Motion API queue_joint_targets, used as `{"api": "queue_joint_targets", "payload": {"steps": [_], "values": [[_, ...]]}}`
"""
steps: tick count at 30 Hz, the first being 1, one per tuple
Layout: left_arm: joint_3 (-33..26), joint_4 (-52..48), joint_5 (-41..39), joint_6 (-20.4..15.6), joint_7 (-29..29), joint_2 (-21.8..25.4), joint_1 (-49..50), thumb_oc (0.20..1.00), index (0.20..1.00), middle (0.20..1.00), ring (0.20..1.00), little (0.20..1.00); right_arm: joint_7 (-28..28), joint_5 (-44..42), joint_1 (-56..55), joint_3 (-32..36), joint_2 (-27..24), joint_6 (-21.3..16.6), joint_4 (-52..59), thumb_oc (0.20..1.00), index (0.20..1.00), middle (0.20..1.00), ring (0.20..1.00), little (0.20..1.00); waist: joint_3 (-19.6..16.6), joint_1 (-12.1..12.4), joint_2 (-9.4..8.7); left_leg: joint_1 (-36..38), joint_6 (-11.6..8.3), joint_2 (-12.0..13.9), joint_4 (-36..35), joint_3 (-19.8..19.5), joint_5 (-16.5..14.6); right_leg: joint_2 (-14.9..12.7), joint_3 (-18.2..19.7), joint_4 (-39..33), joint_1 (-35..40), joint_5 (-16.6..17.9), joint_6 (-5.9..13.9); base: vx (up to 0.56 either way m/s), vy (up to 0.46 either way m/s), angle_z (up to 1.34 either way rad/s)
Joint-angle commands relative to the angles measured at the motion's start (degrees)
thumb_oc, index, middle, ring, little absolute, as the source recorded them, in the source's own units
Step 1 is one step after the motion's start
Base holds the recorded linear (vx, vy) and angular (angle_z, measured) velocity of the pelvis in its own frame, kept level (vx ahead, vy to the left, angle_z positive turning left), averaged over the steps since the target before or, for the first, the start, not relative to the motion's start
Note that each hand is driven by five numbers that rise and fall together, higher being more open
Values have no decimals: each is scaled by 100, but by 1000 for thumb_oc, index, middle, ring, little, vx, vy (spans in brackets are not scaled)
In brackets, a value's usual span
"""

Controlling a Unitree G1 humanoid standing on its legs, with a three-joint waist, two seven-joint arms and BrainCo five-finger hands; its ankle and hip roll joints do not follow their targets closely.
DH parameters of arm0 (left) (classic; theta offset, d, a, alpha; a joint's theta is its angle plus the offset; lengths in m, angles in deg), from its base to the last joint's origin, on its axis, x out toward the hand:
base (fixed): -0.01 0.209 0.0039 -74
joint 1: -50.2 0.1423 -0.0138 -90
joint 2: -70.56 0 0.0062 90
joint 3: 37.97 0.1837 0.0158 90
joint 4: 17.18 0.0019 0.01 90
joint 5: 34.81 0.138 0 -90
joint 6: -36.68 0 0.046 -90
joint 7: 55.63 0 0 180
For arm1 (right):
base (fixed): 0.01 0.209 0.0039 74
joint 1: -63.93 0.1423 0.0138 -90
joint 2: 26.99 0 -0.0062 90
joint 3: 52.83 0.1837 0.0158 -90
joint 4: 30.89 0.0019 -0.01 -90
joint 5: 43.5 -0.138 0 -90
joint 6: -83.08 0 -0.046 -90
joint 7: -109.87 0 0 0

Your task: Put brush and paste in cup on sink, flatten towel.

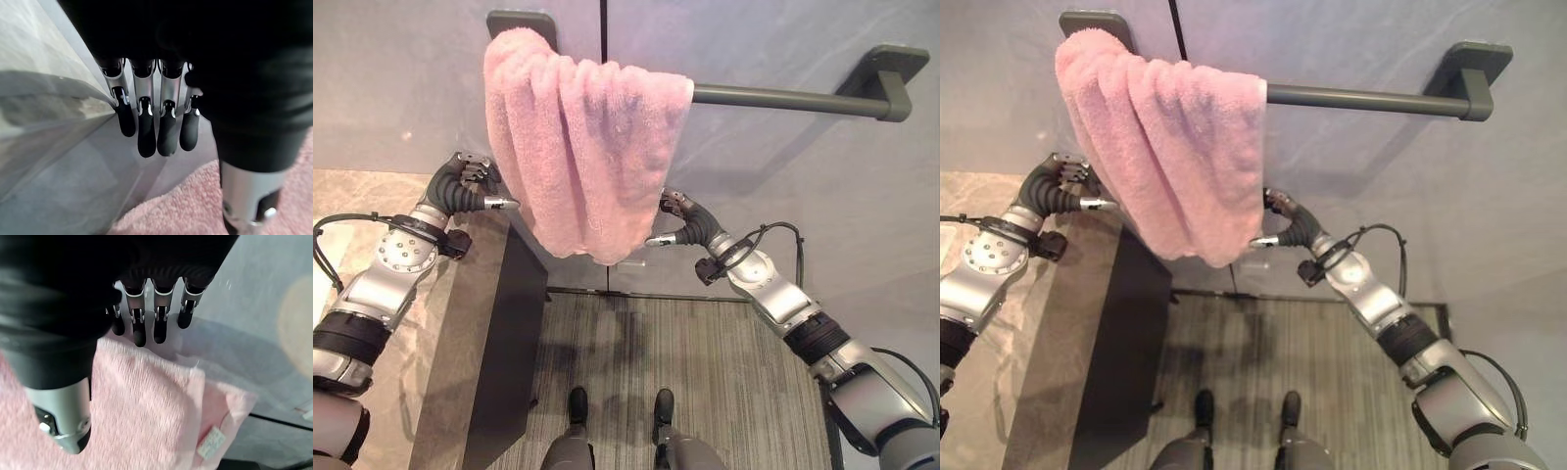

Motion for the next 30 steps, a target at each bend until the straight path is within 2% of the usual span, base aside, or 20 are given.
{"api": "queue_joint_targets", "payload": {"steps": [1,11,16,24,25,26,27,30], "values": [[288,108,115,-153,-159,43,-799,1000,1000,1000,1000,1000,-40,-307,546,-80,147,-102,146,1000,1000,1000,1000,1000,-196,-90,-130,-161,-124,67,3,-107,286,-838,492,-15,-123,761,809,0,0,0],[253,-97,-28,-181,-189,-112,-819,1000,1000,1000,1000,1000,-114,-394,548,-28,245,-115,276,1000,1000,1000,1000,1000,-247,-107,-156,-93,-112,65,3,-97,240,-859,479,-15,-64,726,816,10,6,1],[71,-281,-638,-235,-163,-508,-657,1000,1000,1000,1000,1000,-234,-489,463,71,394,-107,378,1000,1000,1000,1000,1000,-285,-139,-140,-22,-112,70,3,-78,209,-854,502,-15,-13,684,797,0,0,0],[61,-469,-651,-264,-143,-644,-653,1000,1000,1000,1000,1000,-221,-484,422,34,573,-65,377,1000,1000,1000,1000,1000,-331,-151,-111,33,-122,85,3,-33,186,-859,508,-15,8,661,797,1,1,-1],[63,-497,-659,-266,-106,-623,-637,724,724,724,724,724,-196,-517,424,20,579,-69,381,385,385,385,385,385,-330,-152,-105,42,-122,88,3,-20,185,-864,514,-15,12,667,802,4,-1,-4],[60,-529,-642,-269,-99,-612,-623,351,351,351,351,351,-157,-569,417,8,579,-78,396,200,200,200,200,200,-329,-150,-101,51,-122,88,3,-12,182,-869,508,-15,19,670,802,6,-1,-4],[32,-558,-665,-271,-85,-617,-579,200,200,200,200,200,-132,-594,400,3,571,-80,409,200,200,200,200,200,-333,-150,-98,60,-124,88,3,-4,179,-872,505,-15,27,671,804,11,-1,-5],[-121,-629,-657,-279,-66,-648,-346,200,200,200,200,200,-110,-610,284,88,555,-71,465,200,200,200,200,200,-354,-140,-73,99,-121,80,3,9,164,-883,498,-15,58,654,807,16,3,-8]]}}
